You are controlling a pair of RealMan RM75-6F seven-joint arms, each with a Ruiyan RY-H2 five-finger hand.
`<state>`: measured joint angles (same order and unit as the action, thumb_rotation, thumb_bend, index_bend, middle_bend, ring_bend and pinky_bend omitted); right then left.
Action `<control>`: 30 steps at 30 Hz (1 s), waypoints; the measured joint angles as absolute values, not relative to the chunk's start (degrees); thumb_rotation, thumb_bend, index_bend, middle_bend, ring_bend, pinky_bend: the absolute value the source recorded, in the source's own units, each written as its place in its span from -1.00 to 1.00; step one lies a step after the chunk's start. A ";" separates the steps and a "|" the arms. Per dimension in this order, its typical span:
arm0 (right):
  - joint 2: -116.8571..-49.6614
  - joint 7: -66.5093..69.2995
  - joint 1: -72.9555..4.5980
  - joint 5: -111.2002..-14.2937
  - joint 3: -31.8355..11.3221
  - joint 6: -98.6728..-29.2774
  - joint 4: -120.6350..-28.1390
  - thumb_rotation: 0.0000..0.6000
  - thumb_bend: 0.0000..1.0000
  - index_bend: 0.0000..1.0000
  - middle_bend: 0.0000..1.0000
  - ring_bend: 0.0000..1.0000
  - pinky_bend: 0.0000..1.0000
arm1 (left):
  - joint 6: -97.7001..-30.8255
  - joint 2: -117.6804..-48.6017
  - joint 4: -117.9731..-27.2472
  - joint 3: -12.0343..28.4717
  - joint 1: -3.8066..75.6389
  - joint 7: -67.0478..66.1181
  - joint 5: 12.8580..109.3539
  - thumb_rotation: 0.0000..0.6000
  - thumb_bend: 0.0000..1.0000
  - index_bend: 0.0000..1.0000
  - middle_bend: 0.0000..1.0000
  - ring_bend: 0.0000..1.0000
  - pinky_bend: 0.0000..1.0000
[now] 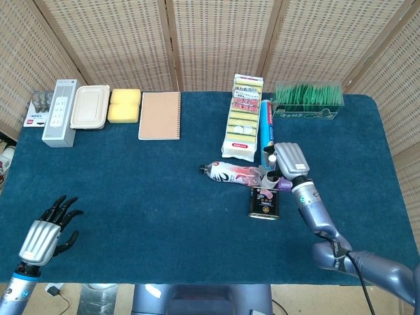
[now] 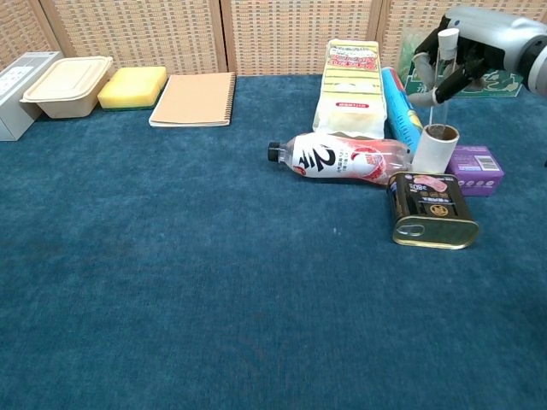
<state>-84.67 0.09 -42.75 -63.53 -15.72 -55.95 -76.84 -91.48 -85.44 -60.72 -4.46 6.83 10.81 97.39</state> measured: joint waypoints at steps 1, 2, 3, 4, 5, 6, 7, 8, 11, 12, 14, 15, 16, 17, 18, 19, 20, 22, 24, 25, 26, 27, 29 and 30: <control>-84.78 0.24 -42.71 -63.70 -15.71 -55.93 -76.67 1.00 -0.32 0.48 0.67 0.65 0.58 | -91.48 -85.44 -60.72 -4.46 6.83 10.81 97.39 1.00 -0.29 -0.42 -0.73 -0.91 -0.47; -84.82 0.33 -42.68 -63.80 -15.71 -55.94 -76.58 1.00 -0.32 0.48 0.67 0.65 0.57 | -91.46 -85.45 -60.71 -4.47 6.83 10.81 97.40 1.00 -0.29 -0.42 -0.73 -0.91 -0.47; -84.84 0.40 -42.64 -63.88 -15.71 -55.95 -76.52 1.00 -0.32 0.47 0.66 0.64 0.57 | -91.44 -85.45 -60.70 -4.48 6.83 10.80 97.40 1.00 -0.29 -0.42 -0.73 -0.91 -0.47; -84.87 0.50 -42.60 -63.95 -15.71 -55.96 -76.44 1.00 -0.32 0.47 0.66 0.64 0.56 | -91.40 -85.46 -60.69 -4.49 6.84 10.78 97.39 1.00 -0.29 -0.42 -0.73 -0.91 -0.47; -84.90 0.60 -42.58 -63.98 -15.72 -55.94 -76.40 1.00 -0.32 0.47 0.66 0.63 0.56 | -91.36 -85.46 -60.68 -4.49 6.84 10.77 97.38 1.00 -0.29 -0.42 -0.73 -0.91 -0.47; -84.96 0.76 -42.54 -64.03 -15.72 -55.92 -76.31 1.00 -0.32 0.47 0.65 0.63 0.55 | -91.36 -85.48 -60.65 -4.49 6.83 10.74 97.36 1.00 -0.29 -0.42 -0.73 -0.91 -0.47; -85.06 1.03 -42.48 -64.15 -15.69 -55.86 -76.08 1.00 -0.32 0.47 0.65 0.62 0.55 | -91.38 -85.48 -60.64 -4.49 6.83 10.74 97.36 1.00 -0.29 -0.42 -0.73 -0.91 -0.47; -85.15 1.25 -42.43 -64.23 -15.67 -55.80 -75.86 1.00 -0.32 0.47 0.64 0.61 0.54 | -91.41 -85.48 -60.63 -4.48 6.82 10.77 97.37 1.00 -0.29 -0.42 -0.73 -0.91 -0.47; -85.46 1.94 -42.30 -64.41 -15.58 -55.48 -75.06 1.00 -0.32 0.47 0.63 0.59 0.52 | -91.49 -85.47 -60.59 -4.49 6.77 10.83 97.36 1.00 -0.29 -0.42 -0.73 -0.91 -0.47; -85.55 2.13 -42.26 -64.49 -15.55 -55.39 -74.84 1.00 -0.32 0.47 0.62 0.58 0.51 | -91.49 -85.47 -60.58 -4.50 6.76 10.86 97.36 1.00 -0.29 -0.42 -0.73 -0.91 -0.47; -85.71 2.41 -42.18 -64.74 -15.48 -55.23 -74.41 1.00 -0.32 0.46 0.60 0.55 0.49 | -91.46 -85.45 -60.59 -4.55 6.77 10.90 97.40 1.00 -0.29 -0.42 -0.73 -0.91 -0.47; -85.76 2.51 -42.15 -64.86 -15.45 -55.21 -74.28 1.00 -0.32 0.46 0.59 0.54 0.48 | -91.44 -85.44 -60.62 -4.58 6.79 10.96 97.44 1.00 -0.29 -0.42 -0.73 -0.91 -0.47; -85.81 2.66 -42.10 -64.98 -15.44 -55.19 -74.16 1.00 -0.32 0.46 0.58 0.52 0.46 | -91.43 -85.44 -60.63 -4.59 6.80 10.97 97.45 1.00 -0.29 -0.42 -0.73 -0.91 -0.47; -85.84 2.78 -42.06 -65.06 -15.43 -55.18 -74.09 1.00 -0.32 0.45 0.55 0.49 0.44 | -91.44 -85.44 -60.64 -4.58 6.81 10.96 97.47 1.00 -0.29 -0.42 -0.73 -0.91 -0.47; -85.87 2.86 -42.01 -65.14 -15.43 -55.19 -74.00 1.00 -0.32 0.44 0.51 0.46 0.42 | -91.45 -85.44 -60.64 -4.57 6.81 10.94 97.46 1.00 -0.29 -0.42 -0.73 -0.91 -0.47; -85.89 2.89 -41.98 -65.23 -15.39 -55.14 -73.91 1.00 -0.32 0.43 0.49 0.43 0.40 | -91.44 -85.44 -60.64 -4.56 6.80 10.93 97.44 1.00 -0.29 -0.42 -0.73 -0.91 -0.47; -85.89 2.92 -41.96 -65.26 -15.32 -55.00 -73.85 1.00 -0.32 0.41 0.44 0.38 0.38 | -91.46 -85.43 -60.64 -4.56 6.79 10.93 97.44 1.00 -0.29 -0.42 -0.73 -0.91 -0.47; -85.79 3.13 -41.91 -65.41 -15.15 -54.48 -73.72 1.00 -0.32 0.36 0.37 0.30 0.33 | -91.50 -85.41 -60.67 -4.57 6.78 10.94 97.46 1.00 -0.29 -0.42 -0.73 -0.91 -0.47; -85.68 3.30 -41.88 -65.60 -15.05 -54.22 -73.67 1.00 -0.32 0.30 0.26 0.20 0.26 | -91.55 -85.40 -60.68 -4.58 6.77 10.95 97.49 1.00 -0.29 -0.42 -0.73 -0.91 -0.47; -85.60 3.35 -41.88 -65.74 -15.01 -54.09 -73.67 1.00 -0.32 0.28 0.23 0.17 0.23 | -91.57 -85.40 -60.68 -4.58 6.76 10.96 97.49 1.00 -0.29 -0.42 -0.73 -0.91 -0.47; -85.54 3.37 -41.87 -65.84 -14.99 -54.04 -73.67 1.00 -0.32 0.25 0.18 0.12 0.20 | -91.58 -85.39 -60.68 -4.57 6.76 10.97 97.49 1.00 -0.29 -0.42 -0.73 -0.91 -0.47; -85.48 3.38 -41.85 -65.91 -14.98 -54.01 -73.69 1.00 -0.32 0.22 0.14 0.09 0.17 | -91.61 -85.39 -60.67 -4.56 6.75 10.98 97.49 1.00 -0.29 -0.42 -0.73 -0.91 -0.47; -85.37 3.41 -41.81 -66.06 -15.00 -54.01 -73.79 1.00 -0.32 0.18 0.08 0.03 0.13 | -91.63 -85.39 -60.66 -4.56 6.75 10.99 97.50 1.00 -0.29 -0.42 -0.73 -0.91 -0.47; -85.33 3.44 -41.78 -66.12 -15.02 -54.03 -73.83 1.00 -0.32 0.15 0.06 0.01 0.11 | -91.63 -85.39 -60.65 -4.57 6.74 10.98 97.50 1.00 -0.29 -0.42 -0.73 -0.91 -0.47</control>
<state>-85.33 3.44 -41.78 -66.12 -15.02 -54.03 -73.83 -91.63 -85.39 -60.65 -4.57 6.74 10.98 97.50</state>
